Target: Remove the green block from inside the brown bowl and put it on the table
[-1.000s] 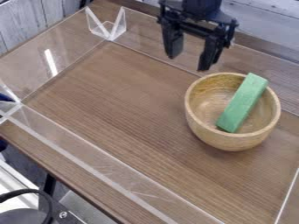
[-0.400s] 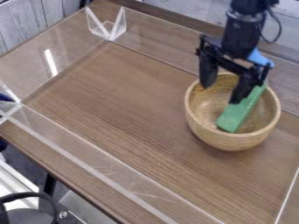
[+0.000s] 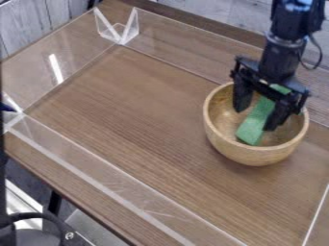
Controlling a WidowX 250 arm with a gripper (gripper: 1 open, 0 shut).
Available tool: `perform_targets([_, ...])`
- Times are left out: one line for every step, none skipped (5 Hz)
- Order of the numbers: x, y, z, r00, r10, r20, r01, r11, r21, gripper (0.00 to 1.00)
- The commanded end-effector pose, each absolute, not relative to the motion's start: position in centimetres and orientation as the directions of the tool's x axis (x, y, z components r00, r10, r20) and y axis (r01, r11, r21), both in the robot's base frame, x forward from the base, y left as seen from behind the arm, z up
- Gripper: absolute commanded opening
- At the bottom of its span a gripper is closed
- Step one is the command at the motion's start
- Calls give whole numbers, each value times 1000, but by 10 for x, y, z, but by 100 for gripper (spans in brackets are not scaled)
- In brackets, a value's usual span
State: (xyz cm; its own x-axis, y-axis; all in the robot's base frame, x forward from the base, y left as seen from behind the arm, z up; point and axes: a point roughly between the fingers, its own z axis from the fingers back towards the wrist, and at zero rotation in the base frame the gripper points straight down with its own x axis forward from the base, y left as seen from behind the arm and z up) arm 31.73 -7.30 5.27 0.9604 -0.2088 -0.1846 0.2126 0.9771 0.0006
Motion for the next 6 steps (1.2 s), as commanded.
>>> perform_targets([335, -78, 63, 967, -221, -130, 223, 975, 1, 100])
perform_targets([340, -79, 56, 965, -223, -140, 225, 974, -3, 100])
perform_targets([344, -79, 51, 963, -224, -148, 225, 974, -6, 0])
perform_targets([346, -80, 50, 963, -228, -146, 229, 973, -9, 0])
perform_targets([347, -81, 49, 962, -231, -147, 232, 973, -12, 0])
perform_targets([347, -81, 49, 961, -233, -148, 234, 972, -15, 0])
